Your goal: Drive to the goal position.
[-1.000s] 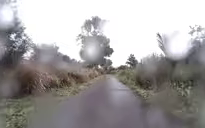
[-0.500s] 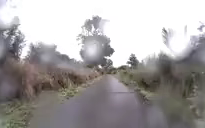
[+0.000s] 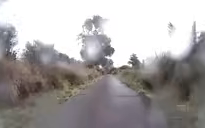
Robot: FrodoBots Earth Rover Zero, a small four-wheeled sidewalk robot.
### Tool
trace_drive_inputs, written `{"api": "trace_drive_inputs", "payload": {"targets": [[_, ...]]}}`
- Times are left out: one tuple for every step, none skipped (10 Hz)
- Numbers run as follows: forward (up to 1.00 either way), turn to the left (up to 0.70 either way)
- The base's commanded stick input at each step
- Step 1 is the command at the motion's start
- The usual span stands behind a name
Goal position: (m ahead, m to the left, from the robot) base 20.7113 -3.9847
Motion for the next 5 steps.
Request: {"api": "trace_drive_inputs", "payload": {"targets": [[0.85,0.0],[0.85,0.0],[0.85,0.0],[0.85,0.0],[0.85,0.0]]}}
